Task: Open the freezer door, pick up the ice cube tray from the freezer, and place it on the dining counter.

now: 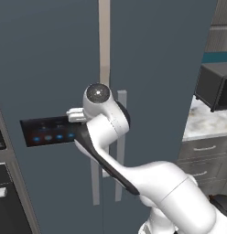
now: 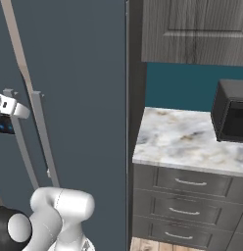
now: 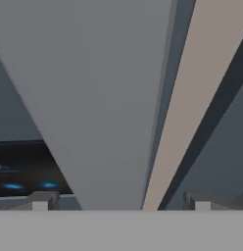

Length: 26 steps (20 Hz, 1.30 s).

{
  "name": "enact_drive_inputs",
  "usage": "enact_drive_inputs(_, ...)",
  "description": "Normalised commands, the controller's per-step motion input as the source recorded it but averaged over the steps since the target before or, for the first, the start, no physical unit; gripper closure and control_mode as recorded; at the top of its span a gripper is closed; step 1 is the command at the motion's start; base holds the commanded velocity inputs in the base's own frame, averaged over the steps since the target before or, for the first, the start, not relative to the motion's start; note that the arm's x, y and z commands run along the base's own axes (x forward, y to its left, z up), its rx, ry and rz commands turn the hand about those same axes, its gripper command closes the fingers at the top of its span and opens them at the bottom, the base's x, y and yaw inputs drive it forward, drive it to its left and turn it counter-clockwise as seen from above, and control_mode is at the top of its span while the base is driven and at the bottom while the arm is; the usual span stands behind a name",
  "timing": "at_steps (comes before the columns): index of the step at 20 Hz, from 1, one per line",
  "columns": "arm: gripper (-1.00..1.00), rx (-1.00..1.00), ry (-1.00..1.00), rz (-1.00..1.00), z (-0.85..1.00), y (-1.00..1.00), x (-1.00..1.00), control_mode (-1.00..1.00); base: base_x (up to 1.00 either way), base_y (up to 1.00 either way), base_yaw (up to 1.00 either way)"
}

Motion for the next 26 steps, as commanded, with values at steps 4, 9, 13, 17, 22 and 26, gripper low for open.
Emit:
enact_drive_inputs(4, -1.00, 0.00, -0.01, 0.00, 0.02, 0.04, 0.20, -1.00, 0.00, 0.00, 0.00)
enact_drive_inputs(9, -1.00, 0.00, -0.07, 0.00, 0.00, 0.07, 0.05, -1.00, 0.00, 0.00, 0.00)
enact_drive_inputs(13, -1.00, 0.00, -0.12, 0.00, 0.04, 0.03, 0.00, -1.00, 0.00, 0.00, 0.00)
enact_drive_inputs(17, -1.00, 0.00, -0.14, 0.00, 0.08, 0.00, 0.02, -1.00, 0.00, 0.00, 0.00)
enact_drive_inputs(22, -1.00, 0.00, -0.16, 0.00, 0.05, 0.00, 0.01, -1.00, 0.00, 0.00, 0.00)
enact_drive_inputs(26, -1.00, 0.00, -0.13, 0.00, 0.00, 0.00, 0.11, -1.00, 0.00, 0.00, 0.00)
